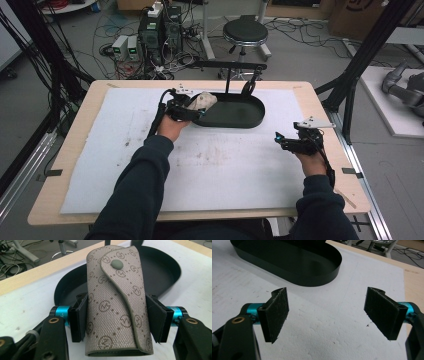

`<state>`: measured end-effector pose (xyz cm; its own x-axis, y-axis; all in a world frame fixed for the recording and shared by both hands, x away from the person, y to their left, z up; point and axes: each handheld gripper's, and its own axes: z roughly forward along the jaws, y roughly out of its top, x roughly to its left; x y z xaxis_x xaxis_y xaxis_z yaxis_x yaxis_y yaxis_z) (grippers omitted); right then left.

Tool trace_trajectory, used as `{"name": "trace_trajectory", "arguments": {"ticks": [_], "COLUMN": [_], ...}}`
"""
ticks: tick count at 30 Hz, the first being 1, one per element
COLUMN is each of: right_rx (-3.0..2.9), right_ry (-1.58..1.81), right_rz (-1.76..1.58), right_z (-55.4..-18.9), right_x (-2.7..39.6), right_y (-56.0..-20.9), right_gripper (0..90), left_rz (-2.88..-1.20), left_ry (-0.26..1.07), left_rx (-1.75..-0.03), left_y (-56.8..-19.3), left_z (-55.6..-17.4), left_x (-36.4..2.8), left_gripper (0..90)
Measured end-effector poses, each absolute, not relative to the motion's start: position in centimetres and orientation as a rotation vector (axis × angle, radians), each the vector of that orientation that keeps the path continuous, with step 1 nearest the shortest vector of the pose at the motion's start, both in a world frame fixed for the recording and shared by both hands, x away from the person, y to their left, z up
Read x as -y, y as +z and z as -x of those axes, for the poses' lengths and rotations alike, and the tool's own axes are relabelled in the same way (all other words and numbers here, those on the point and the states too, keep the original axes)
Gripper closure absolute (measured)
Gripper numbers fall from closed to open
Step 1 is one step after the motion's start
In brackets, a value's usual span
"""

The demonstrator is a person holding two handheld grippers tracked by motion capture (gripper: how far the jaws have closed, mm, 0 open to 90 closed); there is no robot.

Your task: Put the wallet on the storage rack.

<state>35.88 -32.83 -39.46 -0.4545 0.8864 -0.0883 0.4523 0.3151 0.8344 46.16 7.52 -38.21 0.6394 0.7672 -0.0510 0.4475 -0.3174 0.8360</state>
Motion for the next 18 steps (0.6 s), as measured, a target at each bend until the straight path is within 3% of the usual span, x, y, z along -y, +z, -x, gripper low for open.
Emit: {"name": "trace_trajectory", "arguments": {"ticks": [18], "right_rx": [-2.026], "right_ry": [1.081], "right_rz": [-1.189], "right_z": [-35.2], "right_x": [33.4], "right_y": [-39.5], "right_gripper": [20.4], "left_rz": [-2.009], "left_ry": [0.516], "left_rx": [-0.966], "left_y": [-41.0], "left_z": [-50.8], "left_x": [-3.2], "left_gripper": [39.8]}}
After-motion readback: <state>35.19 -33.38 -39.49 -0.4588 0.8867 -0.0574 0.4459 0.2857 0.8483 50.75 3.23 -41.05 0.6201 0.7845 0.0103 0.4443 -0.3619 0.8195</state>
